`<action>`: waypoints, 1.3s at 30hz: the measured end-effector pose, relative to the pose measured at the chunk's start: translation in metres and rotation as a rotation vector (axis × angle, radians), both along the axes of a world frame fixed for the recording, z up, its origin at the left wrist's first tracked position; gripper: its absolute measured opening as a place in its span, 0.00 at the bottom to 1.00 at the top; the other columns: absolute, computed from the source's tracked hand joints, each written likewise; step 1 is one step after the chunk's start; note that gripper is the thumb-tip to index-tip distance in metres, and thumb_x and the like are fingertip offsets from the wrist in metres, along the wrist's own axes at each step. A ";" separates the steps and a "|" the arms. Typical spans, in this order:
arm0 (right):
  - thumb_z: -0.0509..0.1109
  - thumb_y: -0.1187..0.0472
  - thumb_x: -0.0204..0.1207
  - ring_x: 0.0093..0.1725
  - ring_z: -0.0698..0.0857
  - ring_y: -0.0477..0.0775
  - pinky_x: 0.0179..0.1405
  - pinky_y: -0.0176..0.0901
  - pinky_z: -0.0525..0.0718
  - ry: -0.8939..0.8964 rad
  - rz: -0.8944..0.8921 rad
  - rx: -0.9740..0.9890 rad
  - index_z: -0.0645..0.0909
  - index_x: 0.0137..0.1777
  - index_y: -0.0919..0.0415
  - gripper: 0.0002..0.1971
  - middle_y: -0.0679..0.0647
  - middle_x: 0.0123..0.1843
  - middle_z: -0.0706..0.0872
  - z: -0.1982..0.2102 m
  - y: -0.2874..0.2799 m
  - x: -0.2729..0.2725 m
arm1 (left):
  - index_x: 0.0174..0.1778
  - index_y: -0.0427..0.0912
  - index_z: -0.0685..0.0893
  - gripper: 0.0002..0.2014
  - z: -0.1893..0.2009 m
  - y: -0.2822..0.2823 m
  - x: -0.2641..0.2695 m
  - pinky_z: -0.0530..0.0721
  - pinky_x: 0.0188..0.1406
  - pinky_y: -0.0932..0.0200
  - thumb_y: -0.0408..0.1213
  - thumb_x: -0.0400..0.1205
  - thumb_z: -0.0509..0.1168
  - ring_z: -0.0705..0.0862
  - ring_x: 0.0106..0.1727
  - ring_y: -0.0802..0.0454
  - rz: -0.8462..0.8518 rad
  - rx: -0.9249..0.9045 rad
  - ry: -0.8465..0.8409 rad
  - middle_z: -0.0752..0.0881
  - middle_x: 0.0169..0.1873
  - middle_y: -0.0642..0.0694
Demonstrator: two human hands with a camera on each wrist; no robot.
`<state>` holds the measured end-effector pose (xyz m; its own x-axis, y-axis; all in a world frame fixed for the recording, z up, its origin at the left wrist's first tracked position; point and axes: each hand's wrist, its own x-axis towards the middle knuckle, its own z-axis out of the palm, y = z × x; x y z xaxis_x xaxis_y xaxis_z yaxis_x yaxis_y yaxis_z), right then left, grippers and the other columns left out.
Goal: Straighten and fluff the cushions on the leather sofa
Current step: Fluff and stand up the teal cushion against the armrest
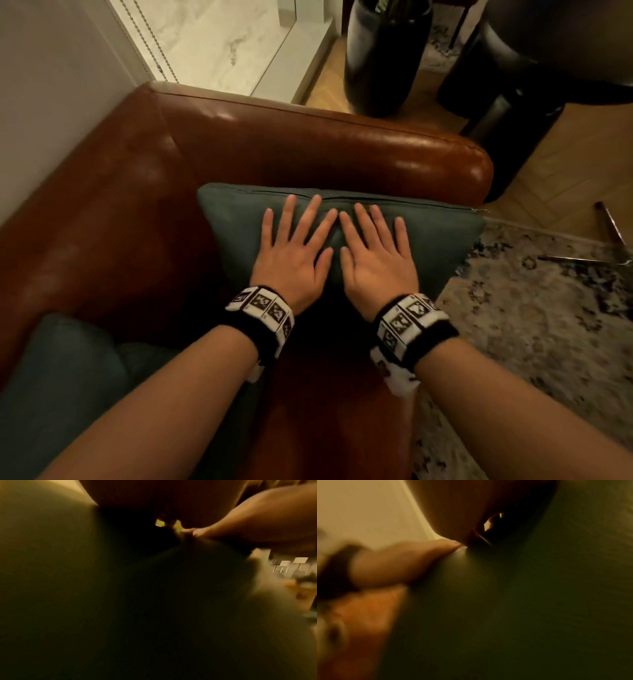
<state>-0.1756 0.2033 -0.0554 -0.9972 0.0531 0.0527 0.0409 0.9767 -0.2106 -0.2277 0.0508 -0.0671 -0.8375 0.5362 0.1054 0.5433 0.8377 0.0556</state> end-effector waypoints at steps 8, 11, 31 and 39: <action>0.38 0.33 0.83 0.87 0.42 0.52 0.84 0.60 0.38 -0.029 -0.180 0.161 0.44 0.87 0.45 0.34 0.43 0.89 0.47 -0.026 0.072 0.001 | 0.85 0.59 0.50 0.32 -0.012 -0.025 -0.046 0.41 0.82 0.31 0.61 0.84 0.43 0.45 0.87 0.41 0.171 -0.059 -0.003 0.50 0.87 0.49; 0.38 0.32 0.83 0.87 0.42 0.53 0.84 0.59 0.38 -0.020 -0.184 0.146 0.45 0.87 0.45 0.35 0.43 0.89 0.47 -0.024 0.068 0.002 | 0.85 0.60 0.46 0.31 -0.010 -0.062 -0.057 0.40 0.82 0.32 0.61 0.85 0.38 0.43 0.87 0.46 0.253 -0.090 -0.038 0.46 0.87 0.50; 0.51 0.39 0.84 0.87 0.46 0.53 0.85 0.61 0.43 0.045 0.213 0.264 0.49 0.87 0.51 0.35 0.50 0.89 0.50 -0.040 0.011 0.019 | 0.86 0.58 0.47 0.31 -0.039 -0.025 0.012 0.40 0.83 0.37 0.55 0.86 0.47 0.41 0.87 0.42 0.178 0.061 0.015 0.44 0.87 0.47; 0.48 0.36 0.83 0.88 0.44 0.54 0.85 0.62 0.42 -0.019 0.032 0.313 0.46 0.88 0.49 0.36 0.50 0.89 0.48 -0.033 0.092 0.027 | 0.85 0.57 0.36 0.35 -0.048 -0.053 0.004 0.40 0.83 0.35 0.64 0.85 0.41 0.34 0.85 0.39 0.456 0.146 -0.019 0.34 0.86 0.45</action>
<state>-0.1483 0.2952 -0.0884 -0.9991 0.0053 0.0429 0.0097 0.9948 0.1011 -0.2240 -0.0023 -0.1149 -0.9864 0.0946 0.1343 0.1201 0.9731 0.1966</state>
